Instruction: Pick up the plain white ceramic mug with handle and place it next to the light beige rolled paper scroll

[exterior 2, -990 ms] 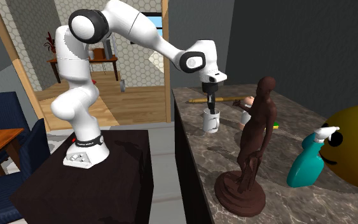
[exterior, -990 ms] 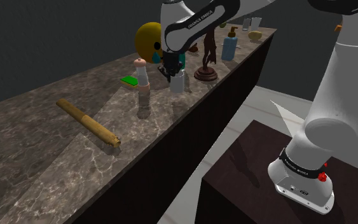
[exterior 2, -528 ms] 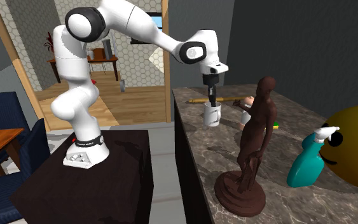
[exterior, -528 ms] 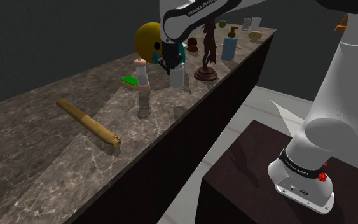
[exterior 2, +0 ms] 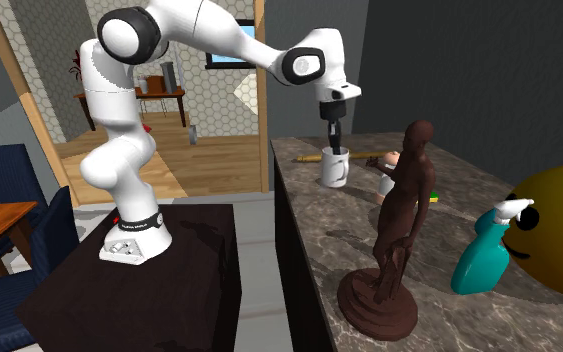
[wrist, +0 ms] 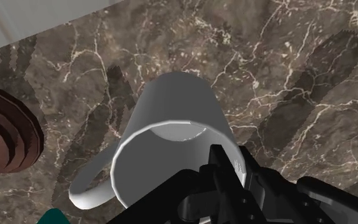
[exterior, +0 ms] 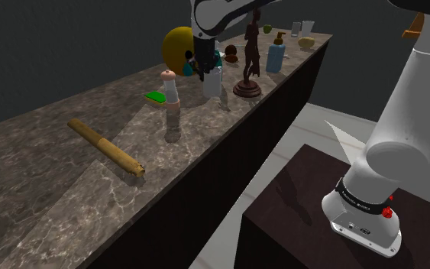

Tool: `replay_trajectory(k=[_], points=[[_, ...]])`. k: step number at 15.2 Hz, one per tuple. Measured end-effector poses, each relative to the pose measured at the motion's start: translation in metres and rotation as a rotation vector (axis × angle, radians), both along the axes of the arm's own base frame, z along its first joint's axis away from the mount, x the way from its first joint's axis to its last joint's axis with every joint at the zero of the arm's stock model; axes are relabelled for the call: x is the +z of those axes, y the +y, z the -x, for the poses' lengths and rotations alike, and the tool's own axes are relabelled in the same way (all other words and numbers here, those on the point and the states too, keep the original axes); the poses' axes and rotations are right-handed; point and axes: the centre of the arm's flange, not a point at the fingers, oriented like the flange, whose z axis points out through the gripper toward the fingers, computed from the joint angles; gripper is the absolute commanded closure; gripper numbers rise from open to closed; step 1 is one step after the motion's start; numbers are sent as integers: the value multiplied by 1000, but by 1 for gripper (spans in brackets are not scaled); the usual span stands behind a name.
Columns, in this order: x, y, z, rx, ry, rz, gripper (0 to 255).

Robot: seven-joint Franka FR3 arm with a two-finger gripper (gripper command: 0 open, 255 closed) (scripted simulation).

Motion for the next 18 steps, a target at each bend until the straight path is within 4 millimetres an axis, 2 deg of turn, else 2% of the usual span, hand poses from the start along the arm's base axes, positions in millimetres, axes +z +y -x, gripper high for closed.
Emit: replay_trajectory(k=[10,13,18], points=[[52,-1,0,0,0,0,255],[54,27,-7,1,0,0,255],[55,90,-13,1,1,0,255]])
